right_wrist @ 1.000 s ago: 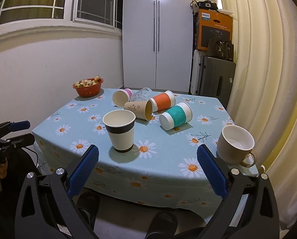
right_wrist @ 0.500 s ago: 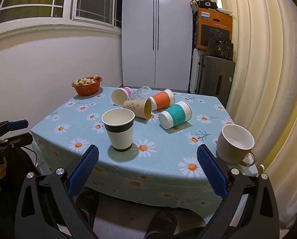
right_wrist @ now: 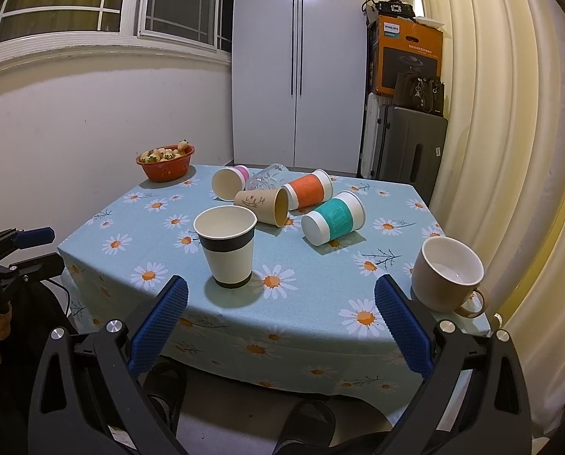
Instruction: Flip cup upright
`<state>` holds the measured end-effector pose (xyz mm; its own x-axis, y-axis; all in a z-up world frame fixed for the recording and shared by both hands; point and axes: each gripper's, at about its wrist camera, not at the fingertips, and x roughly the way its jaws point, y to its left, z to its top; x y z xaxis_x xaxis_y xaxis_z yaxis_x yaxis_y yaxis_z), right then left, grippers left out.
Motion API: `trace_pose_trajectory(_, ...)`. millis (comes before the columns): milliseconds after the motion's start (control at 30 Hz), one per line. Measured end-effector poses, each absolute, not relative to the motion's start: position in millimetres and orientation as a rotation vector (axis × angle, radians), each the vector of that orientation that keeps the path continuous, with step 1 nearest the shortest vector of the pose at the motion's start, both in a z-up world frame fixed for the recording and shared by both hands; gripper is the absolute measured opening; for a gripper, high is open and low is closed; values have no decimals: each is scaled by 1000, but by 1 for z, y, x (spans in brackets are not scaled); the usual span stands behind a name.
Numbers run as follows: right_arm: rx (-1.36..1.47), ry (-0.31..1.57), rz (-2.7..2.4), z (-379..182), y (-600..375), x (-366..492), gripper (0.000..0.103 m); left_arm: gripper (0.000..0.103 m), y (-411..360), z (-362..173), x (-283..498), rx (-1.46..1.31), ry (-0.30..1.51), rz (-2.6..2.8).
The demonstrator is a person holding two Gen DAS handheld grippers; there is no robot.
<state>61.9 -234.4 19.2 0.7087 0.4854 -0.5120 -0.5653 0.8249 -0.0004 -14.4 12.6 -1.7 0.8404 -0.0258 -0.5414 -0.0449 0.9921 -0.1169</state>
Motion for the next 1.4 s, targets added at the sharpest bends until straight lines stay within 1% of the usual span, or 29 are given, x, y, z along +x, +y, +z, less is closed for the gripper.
trace_pose_trajectory(1400,-166,525,585,18,-236,62,98,96,8,-3,-14,-135,575,3)
